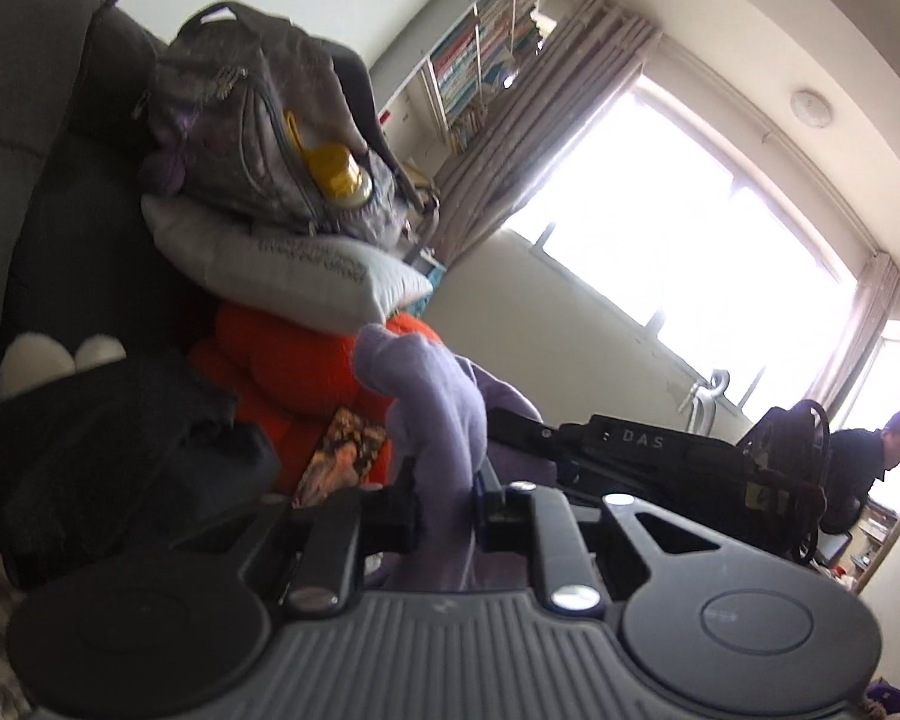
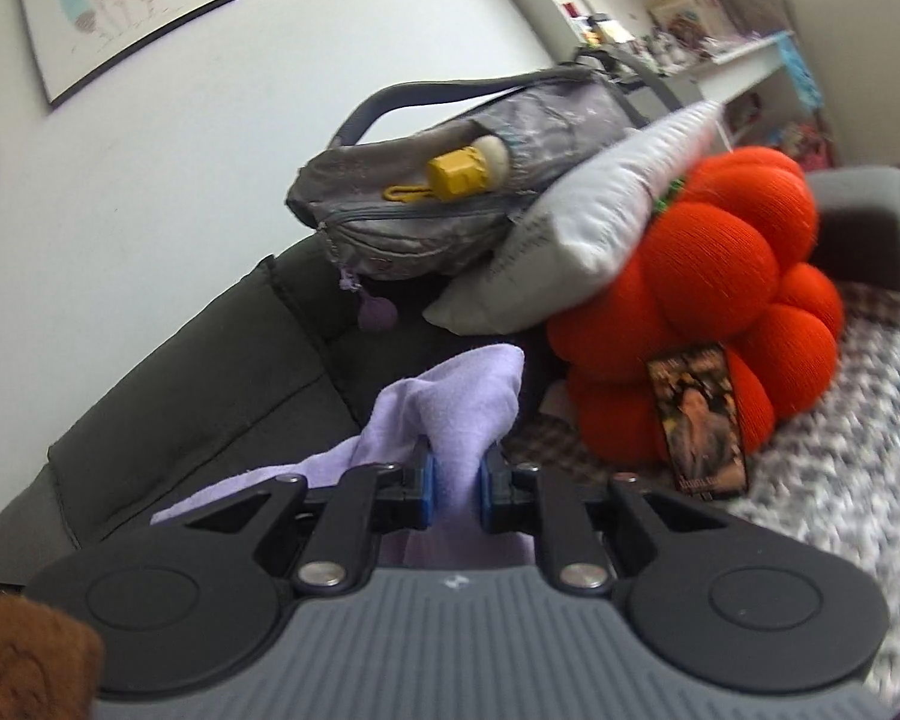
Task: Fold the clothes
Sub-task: 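Carry the lavender bundle with both tools toward the clothes stack by the sofa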
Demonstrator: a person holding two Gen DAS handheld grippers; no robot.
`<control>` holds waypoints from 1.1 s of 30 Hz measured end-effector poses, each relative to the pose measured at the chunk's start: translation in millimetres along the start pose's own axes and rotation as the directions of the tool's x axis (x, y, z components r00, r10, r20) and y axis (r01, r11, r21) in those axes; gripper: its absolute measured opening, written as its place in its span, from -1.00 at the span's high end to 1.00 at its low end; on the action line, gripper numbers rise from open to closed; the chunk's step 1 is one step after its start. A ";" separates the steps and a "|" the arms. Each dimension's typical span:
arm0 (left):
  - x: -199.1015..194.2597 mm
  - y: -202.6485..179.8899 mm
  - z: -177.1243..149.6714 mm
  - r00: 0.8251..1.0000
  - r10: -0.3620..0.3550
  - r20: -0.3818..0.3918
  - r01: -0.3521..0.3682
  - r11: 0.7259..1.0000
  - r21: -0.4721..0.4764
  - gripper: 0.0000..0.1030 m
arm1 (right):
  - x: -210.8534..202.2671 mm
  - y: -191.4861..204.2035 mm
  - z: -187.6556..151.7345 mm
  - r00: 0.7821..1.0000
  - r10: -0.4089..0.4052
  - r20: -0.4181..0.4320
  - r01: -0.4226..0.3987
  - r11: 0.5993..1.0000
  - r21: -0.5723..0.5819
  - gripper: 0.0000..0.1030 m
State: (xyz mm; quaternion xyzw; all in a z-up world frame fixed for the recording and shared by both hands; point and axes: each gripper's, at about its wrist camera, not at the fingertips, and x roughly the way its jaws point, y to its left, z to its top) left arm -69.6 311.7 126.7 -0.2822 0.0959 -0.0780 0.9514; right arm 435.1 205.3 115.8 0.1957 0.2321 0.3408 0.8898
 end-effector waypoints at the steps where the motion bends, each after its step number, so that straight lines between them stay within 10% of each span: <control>1: -0.4 2.0 3.3 1.000 0.002 0.017 -0.002 1.000 -0.003 0.69 | 5.7 3.3 5.5 1.000 0.011 -0.006 -0.011 1.000 -0.014 0.68; 16: -6.0 41.3 8.9 0.981 0.062 0.184 -0.050 0.996 -0.071 0.69 | 87.3 32.6 41.6 0.980 0.140 -0.140 -0.162 0.974 -0.160 0.68; 33: 9.8 125.3 -21.0 0.947 0.286 0.146 -0.243 0.935 -0.257 0.68 | 211.5 30.8 -6.5 0.940 0.128 -0.316 -0.188 0.968 -0.167 0.63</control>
